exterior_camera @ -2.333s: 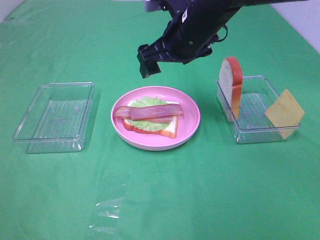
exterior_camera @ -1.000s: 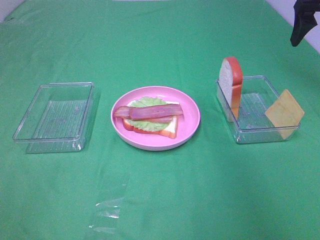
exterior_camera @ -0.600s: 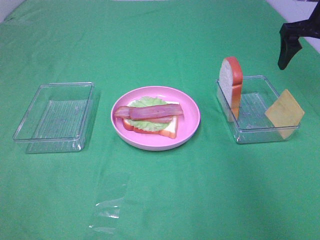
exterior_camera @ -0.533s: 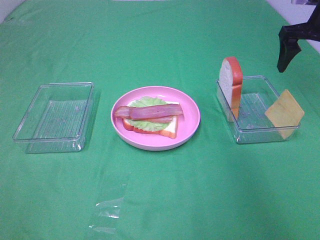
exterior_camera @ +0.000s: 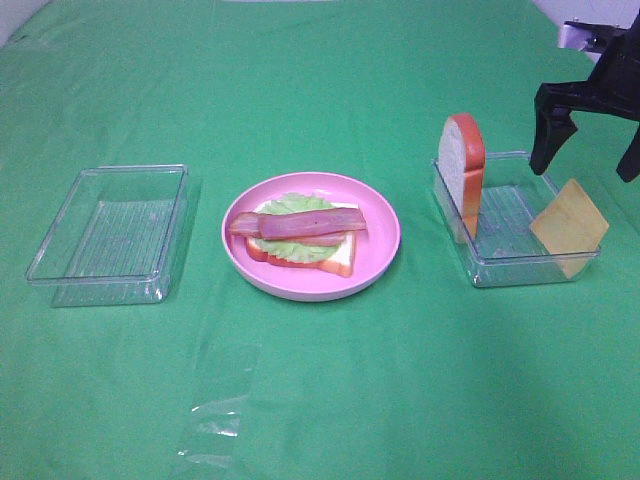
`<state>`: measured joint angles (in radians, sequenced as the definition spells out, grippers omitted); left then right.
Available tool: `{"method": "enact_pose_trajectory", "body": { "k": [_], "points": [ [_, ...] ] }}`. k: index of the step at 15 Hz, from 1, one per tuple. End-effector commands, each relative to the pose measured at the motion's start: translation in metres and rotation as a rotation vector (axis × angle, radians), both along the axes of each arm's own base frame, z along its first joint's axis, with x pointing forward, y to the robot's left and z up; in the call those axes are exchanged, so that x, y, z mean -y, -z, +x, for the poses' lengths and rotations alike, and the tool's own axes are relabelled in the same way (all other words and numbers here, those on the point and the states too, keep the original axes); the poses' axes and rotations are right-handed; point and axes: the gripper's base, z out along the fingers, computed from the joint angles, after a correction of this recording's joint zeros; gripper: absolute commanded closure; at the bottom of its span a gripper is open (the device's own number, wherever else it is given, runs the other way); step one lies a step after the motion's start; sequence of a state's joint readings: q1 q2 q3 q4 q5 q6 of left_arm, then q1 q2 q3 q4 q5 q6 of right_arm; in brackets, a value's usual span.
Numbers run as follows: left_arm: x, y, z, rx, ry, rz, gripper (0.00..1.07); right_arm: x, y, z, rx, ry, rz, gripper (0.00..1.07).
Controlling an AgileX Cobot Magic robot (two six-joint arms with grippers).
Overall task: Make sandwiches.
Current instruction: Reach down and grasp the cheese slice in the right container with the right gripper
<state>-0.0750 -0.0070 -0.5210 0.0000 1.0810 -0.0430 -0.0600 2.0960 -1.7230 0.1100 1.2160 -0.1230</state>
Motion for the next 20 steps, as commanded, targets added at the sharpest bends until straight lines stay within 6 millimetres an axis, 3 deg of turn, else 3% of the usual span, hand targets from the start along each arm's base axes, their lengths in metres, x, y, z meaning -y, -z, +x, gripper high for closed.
{"method": "enact_pose_trajectory", "body": {
  "k": [1,9,12,14,20],
  "points": [
    [0.000,0.000,-0.002,0.015,0.003,-0.008,0.07,0.003,0.004,0.000,-0.024,-0.009,0.005,0.09],
    [0.000,0.000,-0.002,0.015,0.003,-0.008,0.07,0.002,0.050,-0.006,-0.122,-0.005,0.018,0.11],
    [0.000,0.000,-0.002,0.015,0.003,-0.008,0.07,0.002,0.051,-0.006,-0.115,-0.005,0.015,0.16],
    [0.000,0.000,-0.002,0.015,0.003,-0.008,0.07,0.002,0.051,-0.006,-0.116,-0.005,0.015,0.27],
    [0.000,0.000,-0.002,0.015,0.003,-0.008,0.07,0.005,0.041,-0.007,-0.096,-0.007,-0.024,0.35]
  ]
}}
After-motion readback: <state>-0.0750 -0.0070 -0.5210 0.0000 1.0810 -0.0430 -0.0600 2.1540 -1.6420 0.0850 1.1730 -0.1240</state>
